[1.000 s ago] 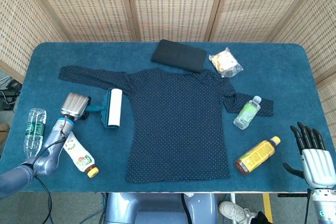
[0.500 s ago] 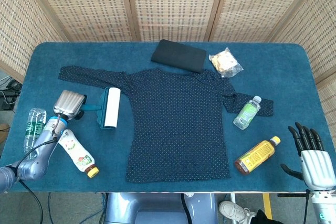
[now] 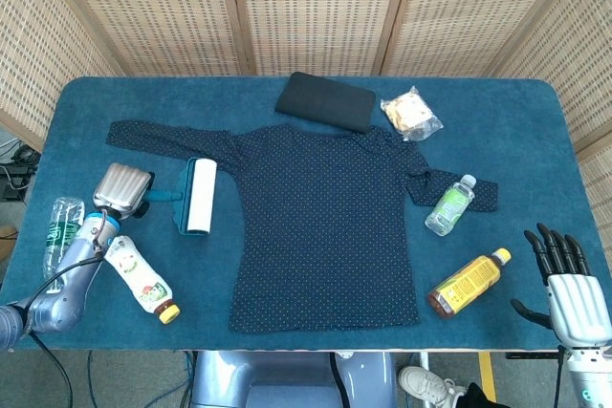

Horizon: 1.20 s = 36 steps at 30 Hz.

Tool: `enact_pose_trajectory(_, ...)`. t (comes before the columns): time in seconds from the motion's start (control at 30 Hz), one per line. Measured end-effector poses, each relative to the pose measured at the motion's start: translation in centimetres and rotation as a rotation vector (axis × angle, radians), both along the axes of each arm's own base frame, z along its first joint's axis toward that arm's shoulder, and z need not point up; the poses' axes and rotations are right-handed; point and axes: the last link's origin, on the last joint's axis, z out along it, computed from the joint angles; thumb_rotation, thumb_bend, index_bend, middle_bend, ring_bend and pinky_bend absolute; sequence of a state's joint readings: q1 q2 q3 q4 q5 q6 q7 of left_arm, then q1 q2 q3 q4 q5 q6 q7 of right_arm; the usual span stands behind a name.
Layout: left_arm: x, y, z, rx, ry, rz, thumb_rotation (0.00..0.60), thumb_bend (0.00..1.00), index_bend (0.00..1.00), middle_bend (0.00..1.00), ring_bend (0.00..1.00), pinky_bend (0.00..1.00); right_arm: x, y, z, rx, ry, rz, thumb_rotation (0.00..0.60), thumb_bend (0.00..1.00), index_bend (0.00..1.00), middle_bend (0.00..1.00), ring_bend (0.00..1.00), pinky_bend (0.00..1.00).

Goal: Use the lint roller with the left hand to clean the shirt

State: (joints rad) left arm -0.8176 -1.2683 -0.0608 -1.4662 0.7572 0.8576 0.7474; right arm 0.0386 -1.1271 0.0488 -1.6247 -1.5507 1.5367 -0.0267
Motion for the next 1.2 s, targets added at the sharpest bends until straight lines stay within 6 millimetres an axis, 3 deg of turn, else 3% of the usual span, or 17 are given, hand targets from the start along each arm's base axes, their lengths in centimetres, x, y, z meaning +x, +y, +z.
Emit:
enact_pose_trajectory(0.4,0.8,0.2,-0.3,-0.039,0.063,0.012,0.6,0.78,0.86,0.75,0.6,0.58,0.0,-0.1,0.0,0.003,-0.003,-0.003,0.6,0.09,0.0,0.0,0.0,0.0)
enact_pose_trajectory(1.2,9.1,1.9,-5.6,-0.13,0.15,-0.099,0.6,0.78,0.87,0.75,0.6,0.58,-1.3,-0.6,0.0,0.017,-0.024,-0.047,0.6,0.09,0.0,0.0,0.0,0.0)
